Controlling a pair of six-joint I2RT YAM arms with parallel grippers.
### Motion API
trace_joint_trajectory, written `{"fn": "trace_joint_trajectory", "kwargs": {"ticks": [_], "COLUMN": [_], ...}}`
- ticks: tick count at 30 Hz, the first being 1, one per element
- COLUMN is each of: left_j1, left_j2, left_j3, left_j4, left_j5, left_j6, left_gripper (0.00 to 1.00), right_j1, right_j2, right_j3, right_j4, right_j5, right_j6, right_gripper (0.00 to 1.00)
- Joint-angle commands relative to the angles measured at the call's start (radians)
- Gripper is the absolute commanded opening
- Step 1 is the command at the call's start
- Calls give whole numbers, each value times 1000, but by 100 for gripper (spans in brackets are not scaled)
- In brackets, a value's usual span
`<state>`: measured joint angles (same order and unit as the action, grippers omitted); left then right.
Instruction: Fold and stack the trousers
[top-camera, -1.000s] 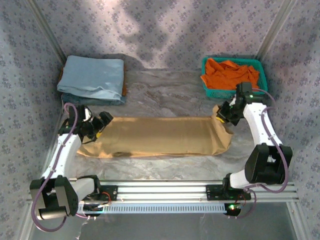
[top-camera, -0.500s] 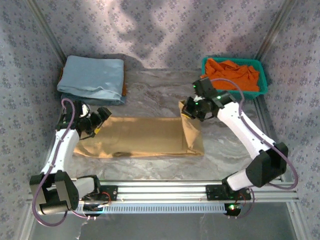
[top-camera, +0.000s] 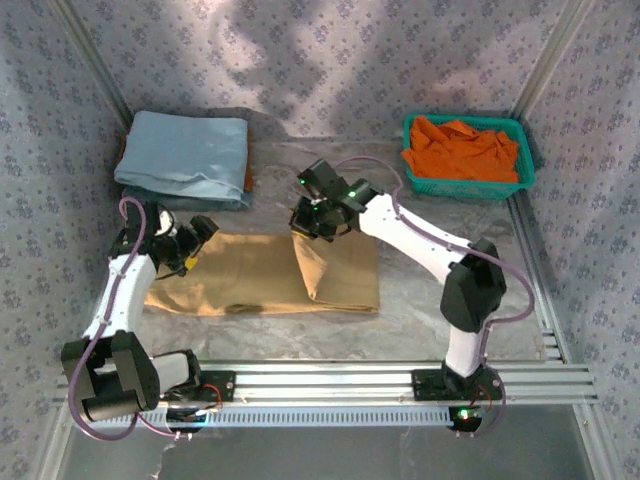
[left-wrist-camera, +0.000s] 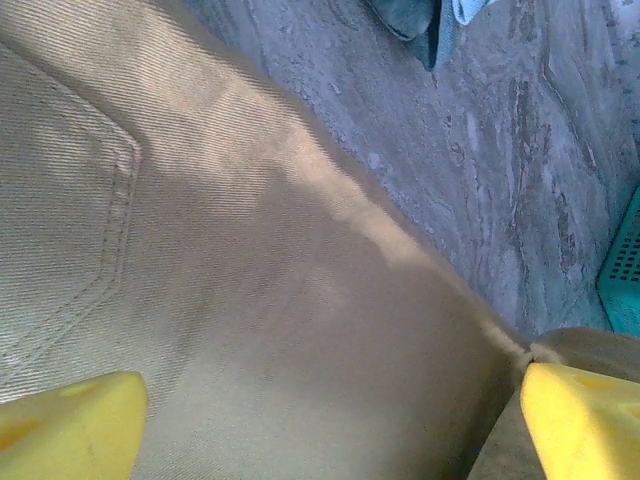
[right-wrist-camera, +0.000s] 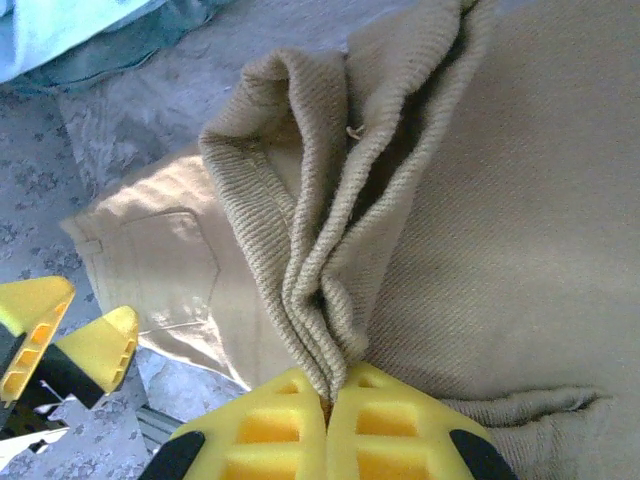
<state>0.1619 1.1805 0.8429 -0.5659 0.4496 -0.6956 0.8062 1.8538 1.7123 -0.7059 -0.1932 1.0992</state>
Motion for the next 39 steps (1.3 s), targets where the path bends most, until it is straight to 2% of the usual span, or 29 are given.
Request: {"fn": "trace_joint_trajectory", "kwargs": {"ticks": [1, 10, 14, 15, 16, 17, 20, 24, 29, 32, 35, 37, 39], "left_j1": [13, 27, 29, 29, 30, 30, 37, 43, 31, -39, -198, -356, -500], "left_j2": [2, 4, 6, 6, 5, 5, -4, -17, -18, 3, 52, 100, 158], "left_j3": [1, 3, 1, 1, 1, 2, 3, -5, -25, -13, 53, 136, 222], "left_j4": [-25, -29, -30, -32, -33, -37, -45, -35, -3, 25, 33, -10, -87], "left_j5": [27, 43, 46, 44, 44, 43, 41, 32, 46, 35, -20, -135, -294], "left_j6": [19, 30, 29, 30, 30, 31, 31, 11, -12, -31, -28, 16, 78], "left_gripper": [96, 96, 96, 96, 96, 96, 97, 97, 94, 89, 80, 77, 78], "right_j1": [39, 92, 101, 105, 109, 112, 117, 106, 66, 14, -61, -112, -162], "right_j2": [76, 294, 395, 424, 457, 483, 502, 428, 226, 95, -14, -69, -95], "right_j3": [98, 293, 384, 414, 456, 499, 555, 534, 302, 109, -80, -173, -236], "right_j4": [0, -28, -46, -49, -65, -81, -82, -117, -99, -88, -70, -96, -134], "right_j5": [24, 23, -18, -32, -54, -77, -137, -129, -76, -18, 9, 58, 101], "right_j6": [53, 119, 137, 139, 134, 124, 82, 23, -56, -89, -119, -166, -208], "right_gripper": [0, 0, 0, 6, 23, 35, 51, 59, 61, 59, 53, 54, 57]}}
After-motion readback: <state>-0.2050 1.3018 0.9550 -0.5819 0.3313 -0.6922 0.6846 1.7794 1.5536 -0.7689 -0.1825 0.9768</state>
